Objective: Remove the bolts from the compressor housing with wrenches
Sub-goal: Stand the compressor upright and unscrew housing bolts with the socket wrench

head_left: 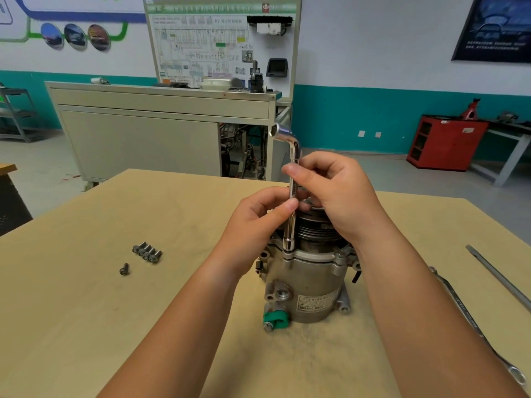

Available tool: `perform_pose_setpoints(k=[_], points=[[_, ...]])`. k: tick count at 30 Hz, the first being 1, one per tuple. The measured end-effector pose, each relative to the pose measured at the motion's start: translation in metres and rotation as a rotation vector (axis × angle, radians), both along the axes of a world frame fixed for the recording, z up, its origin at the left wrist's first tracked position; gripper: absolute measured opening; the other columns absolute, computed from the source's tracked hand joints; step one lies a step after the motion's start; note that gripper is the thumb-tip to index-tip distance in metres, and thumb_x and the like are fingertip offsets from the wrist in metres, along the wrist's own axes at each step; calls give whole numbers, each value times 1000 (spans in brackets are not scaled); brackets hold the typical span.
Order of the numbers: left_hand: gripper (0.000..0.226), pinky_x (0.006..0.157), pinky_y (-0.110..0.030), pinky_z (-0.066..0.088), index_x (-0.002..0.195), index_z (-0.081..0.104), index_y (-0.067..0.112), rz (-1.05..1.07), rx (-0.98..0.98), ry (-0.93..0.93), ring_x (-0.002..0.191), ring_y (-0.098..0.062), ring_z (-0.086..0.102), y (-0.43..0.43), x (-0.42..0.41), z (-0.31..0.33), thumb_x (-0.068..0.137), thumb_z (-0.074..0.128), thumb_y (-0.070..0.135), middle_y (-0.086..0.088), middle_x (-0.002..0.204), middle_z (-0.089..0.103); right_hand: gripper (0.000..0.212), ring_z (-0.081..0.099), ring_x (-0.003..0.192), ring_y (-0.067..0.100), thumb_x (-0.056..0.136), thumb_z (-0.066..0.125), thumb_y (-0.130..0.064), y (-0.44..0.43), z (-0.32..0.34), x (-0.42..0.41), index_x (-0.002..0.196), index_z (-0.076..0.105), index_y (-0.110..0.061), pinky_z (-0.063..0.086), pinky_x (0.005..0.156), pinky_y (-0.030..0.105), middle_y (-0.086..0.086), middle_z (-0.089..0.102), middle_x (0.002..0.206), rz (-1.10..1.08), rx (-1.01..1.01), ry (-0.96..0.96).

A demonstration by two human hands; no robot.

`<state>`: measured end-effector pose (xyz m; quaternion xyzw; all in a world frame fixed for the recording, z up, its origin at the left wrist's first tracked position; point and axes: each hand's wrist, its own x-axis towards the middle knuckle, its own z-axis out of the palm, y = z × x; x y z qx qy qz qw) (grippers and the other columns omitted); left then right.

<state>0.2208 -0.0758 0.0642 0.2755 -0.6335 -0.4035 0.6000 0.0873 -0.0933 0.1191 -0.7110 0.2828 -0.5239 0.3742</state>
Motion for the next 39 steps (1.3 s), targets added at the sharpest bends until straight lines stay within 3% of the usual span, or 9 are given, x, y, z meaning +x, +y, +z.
perform_pose_setpoints(k=[3,7,10,15,22,26,29,33,39], points=[[24,64,-8,44,97,68,17,-35,19,32,82,1,64,1,1,-1,91,45,17,9,87,73,12,52,47,7,88,62,-17,2,0,-2,85,70,-9,41,44,14,-5,57,58,43,32,-15],[22,64,-9,45,98,68,16,-6,-5,39,79,2,64,2,-1,-3,91,47,16,9,84,72,13,49,44,-1,90,58,-16,3,1,-3,85,69,-12,39,44,10,-17,53,49,30,22,-4],[16,66,-12,47,91,68,17,35,-24,45,76,-1,63,1,-2,-4,88,53,17,9,80,71,9,49,45,-3,86,61,-21,3,2,-2,83,68,-15,37,45,8,-18,52,50,23,29,-8],[5,74,-25,49,82,63,20,98,-20,44,77,-7,56,1,-6,-5,79,63,17,12,74,60,16,47,56,1,68,70,-43,-1,0,1,65,63,-28,38,54,16,-11,51,63,-91,22,-1],[8,76,-27,48,81,59,19,102,-18,45,77,-6,53,2,-7,-2,76,65,16,17,71,58,23,38,47,1,68,75,-41,-1,0,1,53,58,-36,35,46,13,-15,40,50,-121,3,-16],[10,75,-23,50,90,65,17,38,-2,30,85,-10,60,2,-4,-3,82,60,17,6,84,65,18,44,45,-1,84,65,-30,1,2,0,68,66,-24,35,45,10,-14,48,48,-67,-19,8],[18,70,-14,48,97,67,17,-32,1,29,85,-4,64,2,0,-3,88,52,15,8,88,71,16,46,41,-1,91,57,-25,5,3,-1,85,70,-18,38,45,9,-16,51,45,-6,-9,42],[25,66,-8,45,98,70,22,-43,3,46,83,2,64,3,3,-3,90,49,11,8,88,73,18,46,39,-3,95,52,-21,7,3,-1,94,69,-16,36,43,6,-19,51,43,18,3,47],[18,78,-27,52,82,73,30,22,-27,16,88,-13,63,1,2,-3,82,62,16,7,86,70,13,51,51,-5,83,65,-35,3,2,0,86,70,-24,38,49,9,-22,54,53,-49,9,41]])
